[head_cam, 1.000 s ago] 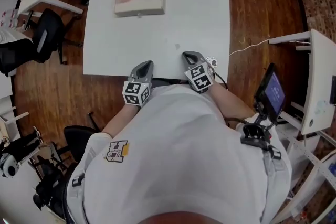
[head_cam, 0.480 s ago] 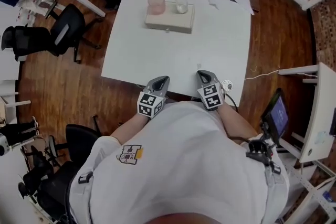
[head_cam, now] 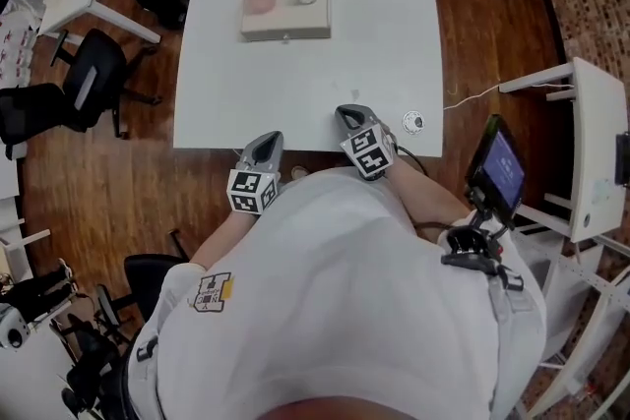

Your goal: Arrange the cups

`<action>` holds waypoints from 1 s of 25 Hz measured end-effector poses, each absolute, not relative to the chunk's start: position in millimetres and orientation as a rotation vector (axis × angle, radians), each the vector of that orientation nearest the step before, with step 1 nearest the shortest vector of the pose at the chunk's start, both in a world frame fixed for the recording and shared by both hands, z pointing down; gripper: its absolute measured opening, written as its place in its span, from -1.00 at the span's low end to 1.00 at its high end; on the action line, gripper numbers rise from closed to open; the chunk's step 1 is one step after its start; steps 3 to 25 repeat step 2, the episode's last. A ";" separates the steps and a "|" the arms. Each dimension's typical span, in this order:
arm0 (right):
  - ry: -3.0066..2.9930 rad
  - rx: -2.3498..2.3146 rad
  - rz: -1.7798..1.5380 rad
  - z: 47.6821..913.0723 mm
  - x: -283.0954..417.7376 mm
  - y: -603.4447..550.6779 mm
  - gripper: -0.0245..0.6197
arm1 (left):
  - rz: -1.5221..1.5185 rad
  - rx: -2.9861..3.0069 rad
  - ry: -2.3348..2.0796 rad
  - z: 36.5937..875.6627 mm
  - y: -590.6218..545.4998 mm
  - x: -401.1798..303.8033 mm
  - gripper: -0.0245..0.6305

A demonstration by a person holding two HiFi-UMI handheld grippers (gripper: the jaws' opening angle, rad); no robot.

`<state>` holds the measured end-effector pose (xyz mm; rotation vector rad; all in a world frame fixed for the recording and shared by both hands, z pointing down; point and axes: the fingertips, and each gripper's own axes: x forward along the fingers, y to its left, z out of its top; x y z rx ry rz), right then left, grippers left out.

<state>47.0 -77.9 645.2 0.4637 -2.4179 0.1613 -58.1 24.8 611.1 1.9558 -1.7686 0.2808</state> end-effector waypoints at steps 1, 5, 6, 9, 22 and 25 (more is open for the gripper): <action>-2.417 0.465 0.157 645.2 46.3 -75.0 -0.92 | 0.279 1.960 -1.766 611.9 27.5 -58.5 -0.93; -2.417 0.467 0.153 645.2 45.5 -72.1 -0.92 | 0.278 1.964 -1.763 612.7 30.3 -58.8 -0.93; -2.417 0.467 0.153 645.2 45.5 -72.1 -0.92 | 0.278 1.964 -1.763 612.7 30.3 -58.8 -0.93; -2.417 0.467 0.153 645.2 45.5 -72.1 -0.92 | 0.278 1.964 -1.763 612.7 30.3 -58.8 -0.93; -2.417 0.467 0.153 645.2 45.5 -72.1 -0.92 | 0.278 1.964 -1.763 612.7 30.3 -58.8 -0.93; -2.417 0.467 0.153 645.2 45.5 -72.1 -0.92 | 0.278 1.964 -1.763 612.7 30.3 -58.8 -0.93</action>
